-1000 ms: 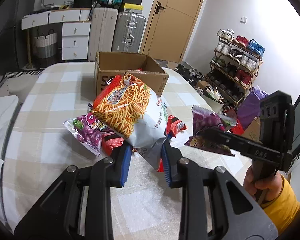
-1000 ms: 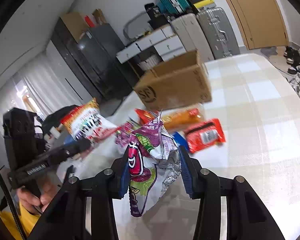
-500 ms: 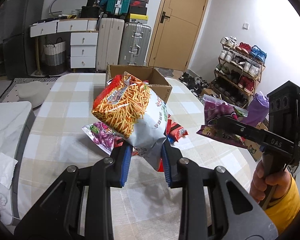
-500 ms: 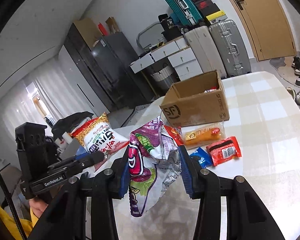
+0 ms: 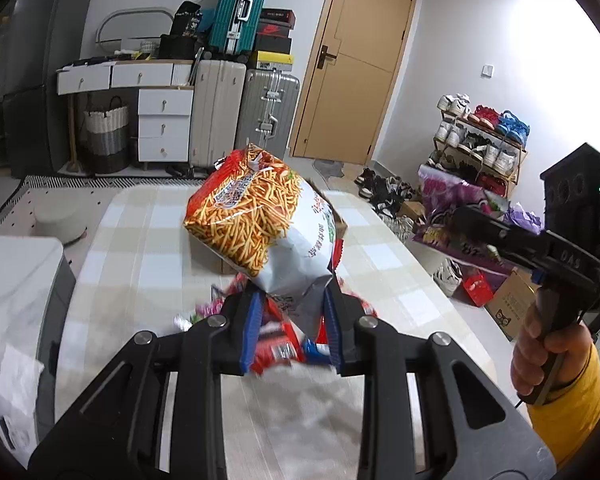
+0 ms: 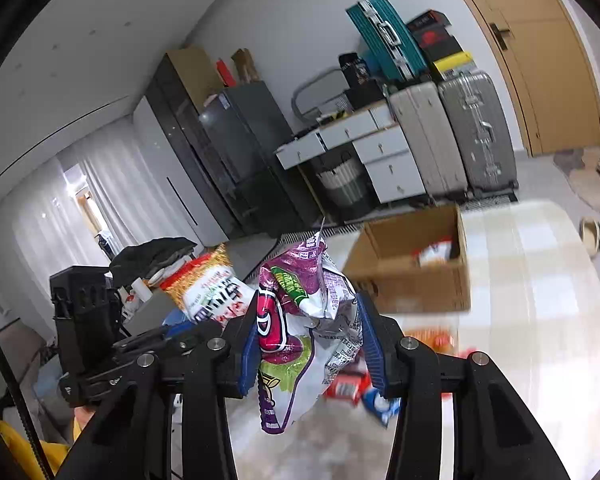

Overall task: Organize snacks
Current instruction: 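Carry both bags over the cardboard box and lower them inside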

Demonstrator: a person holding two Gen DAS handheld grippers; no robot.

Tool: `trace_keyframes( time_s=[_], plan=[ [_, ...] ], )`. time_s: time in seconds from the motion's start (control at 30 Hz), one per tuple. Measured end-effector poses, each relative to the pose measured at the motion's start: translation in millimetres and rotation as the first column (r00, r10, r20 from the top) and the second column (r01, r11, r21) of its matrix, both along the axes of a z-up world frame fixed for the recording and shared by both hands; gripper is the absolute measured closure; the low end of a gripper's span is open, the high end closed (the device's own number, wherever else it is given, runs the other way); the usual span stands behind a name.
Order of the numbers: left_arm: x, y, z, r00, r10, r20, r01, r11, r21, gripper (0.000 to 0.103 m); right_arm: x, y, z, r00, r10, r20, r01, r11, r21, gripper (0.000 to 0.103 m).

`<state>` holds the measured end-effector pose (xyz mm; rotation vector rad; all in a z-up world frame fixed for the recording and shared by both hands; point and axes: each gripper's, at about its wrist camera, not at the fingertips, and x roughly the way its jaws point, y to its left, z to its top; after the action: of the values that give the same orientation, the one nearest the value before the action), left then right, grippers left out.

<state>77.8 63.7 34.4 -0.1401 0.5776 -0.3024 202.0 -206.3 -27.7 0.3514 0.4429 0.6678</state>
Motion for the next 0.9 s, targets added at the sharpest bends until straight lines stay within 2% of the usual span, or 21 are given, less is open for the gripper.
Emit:
trace_keyframes(
  time_s=[0.2, 0.47, 0.7, 0.9],
  plan=[
    [37, -1, 32, 1.0, 0.003, 0.022, -0.004, 1.0, 0.019, 0.078, 32, 1, 32, 0.999, -0.01, 0.031, 0.01, 1.0, 0.003, 0.059],
    [131, -22, 53, 1.0, 0.007, -0.001, -0.007, 0.998, 0.055, 0.078, 101, 8, 54, 0.999, -0.04, 0.014, 0.041, 0.999, -0.035, 0.059],
    [231, -47, 52, 0.999, 0.008, -0.054, -0.004, 0.998, 0.069, 0.078, 164, 14, 52, 0.997, -0.068, -0.04, 0.065, 0.995, -0.077, 0.059],
    [311, -63, 27, 0.99, 0.019, -0.141, -0.007, 0.996, 0.086, 0.078, 208, 21, 31, 0.992, -0.094, -0.089, 0.082, 0.989, -0.124, 0.059]
  ],
)
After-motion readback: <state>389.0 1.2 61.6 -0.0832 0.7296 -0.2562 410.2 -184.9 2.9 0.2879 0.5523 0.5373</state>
